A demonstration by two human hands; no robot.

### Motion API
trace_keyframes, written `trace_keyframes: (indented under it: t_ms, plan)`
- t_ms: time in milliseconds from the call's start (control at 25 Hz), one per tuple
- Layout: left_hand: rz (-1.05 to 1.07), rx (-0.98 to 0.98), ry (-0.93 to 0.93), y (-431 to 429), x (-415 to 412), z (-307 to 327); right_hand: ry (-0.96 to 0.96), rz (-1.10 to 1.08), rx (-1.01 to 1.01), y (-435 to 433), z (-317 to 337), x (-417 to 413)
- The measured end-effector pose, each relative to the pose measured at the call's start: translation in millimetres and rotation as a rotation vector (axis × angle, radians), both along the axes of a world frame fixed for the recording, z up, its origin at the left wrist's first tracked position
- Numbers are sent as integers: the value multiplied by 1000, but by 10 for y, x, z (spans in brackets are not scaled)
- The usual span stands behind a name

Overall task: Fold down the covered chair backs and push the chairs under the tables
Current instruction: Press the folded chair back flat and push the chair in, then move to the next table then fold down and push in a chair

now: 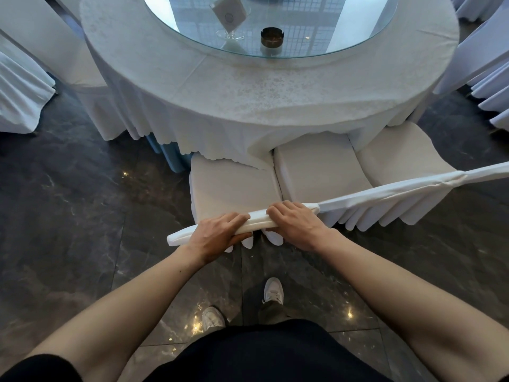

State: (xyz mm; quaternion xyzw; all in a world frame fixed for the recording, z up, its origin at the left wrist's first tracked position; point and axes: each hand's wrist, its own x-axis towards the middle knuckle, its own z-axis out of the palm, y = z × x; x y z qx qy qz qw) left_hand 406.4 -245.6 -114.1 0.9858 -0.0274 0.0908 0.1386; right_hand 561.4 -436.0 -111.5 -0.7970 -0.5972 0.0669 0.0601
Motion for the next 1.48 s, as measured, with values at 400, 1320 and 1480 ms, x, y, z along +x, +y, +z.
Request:
trace_keyframes:
  t_ms: [400,1320,1480]
  plan:
    - [43,-14,40,24,39,28,21,-18,-37,36,36,66]
    - [-435,22,-70,-2459,1659,578,-171,-790,239,-2691,648,625]
    - [-525,11,-99,-3623,2446,678,-228,-907,243,-3927,726,1163]
